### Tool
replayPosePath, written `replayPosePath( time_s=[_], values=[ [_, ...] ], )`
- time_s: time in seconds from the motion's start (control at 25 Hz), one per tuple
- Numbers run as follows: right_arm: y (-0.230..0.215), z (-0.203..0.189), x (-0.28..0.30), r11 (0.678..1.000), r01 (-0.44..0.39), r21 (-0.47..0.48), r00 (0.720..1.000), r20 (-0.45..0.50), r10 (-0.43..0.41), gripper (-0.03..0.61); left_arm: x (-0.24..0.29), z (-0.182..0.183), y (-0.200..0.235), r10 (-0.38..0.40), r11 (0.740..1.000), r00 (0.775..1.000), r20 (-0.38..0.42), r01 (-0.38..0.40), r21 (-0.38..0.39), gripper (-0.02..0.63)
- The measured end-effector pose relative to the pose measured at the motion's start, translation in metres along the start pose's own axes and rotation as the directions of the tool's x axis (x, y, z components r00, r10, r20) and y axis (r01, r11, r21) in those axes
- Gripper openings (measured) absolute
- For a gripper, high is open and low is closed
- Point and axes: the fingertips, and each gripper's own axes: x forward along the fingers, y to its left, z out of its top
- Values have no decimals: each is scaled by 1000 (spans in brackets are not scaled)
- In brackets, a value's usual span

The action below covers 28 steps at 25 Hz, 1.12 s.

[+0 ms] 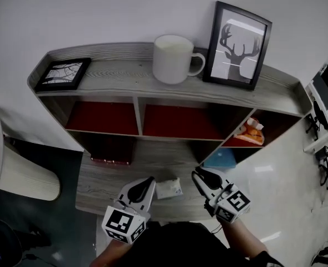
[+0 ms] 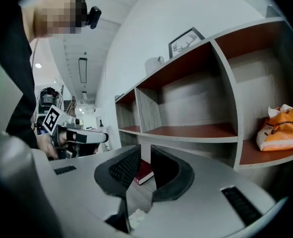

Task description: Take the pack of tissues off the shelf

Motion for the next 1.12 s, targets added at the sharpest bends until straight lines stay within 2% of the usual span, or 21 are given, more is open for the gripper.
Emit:
replayPosePath(
  time_s=[0.2, 0.4, 0.6, 0.76, 0.88, 1.0, 1.12],
  values=[
    [6, 10, 1, 998, 20, -53, 1000, 5, -19, 52, 2, 2, 5, -18, 1000, 1000, 3, 18, 8, 11],
    [-22, 22, -28, 997, 64, -47, 997, 41, -62, 37, 21, -2, -17, -25, 1000, 999, -21, 25, 10, 11],
    [-63, 23, -71, 995, 53, -80, 998, 41, -50, 32, 58, 2, -56, -6, 1000, 1000, -18, 6, 0, 11],
    [-108, 19, -113, 997, 63, -47, 998, 32, -61, 32, 91, 8, -99, 16, 1000, 1000, -1, -16, -9, 11],
    [-133, 18, -145, 997, 49, -57, 998, 38, -47, 32, 114, 6, -133, 24, 1000, 1000, -6, -24, -2, 11],
    [-152, 16, -173, 999, 34, -28, 998, 57, -33, 32, 136, 2, -166, 9, 1000, 1000, -15, -9, 18, 11],
    [-167, 1, -202, 998, 33, -47, 999, 19, -33, 32, 156, 3, -196, -14, 999, 1000, -6, 14, 43, 12]
  ],
)
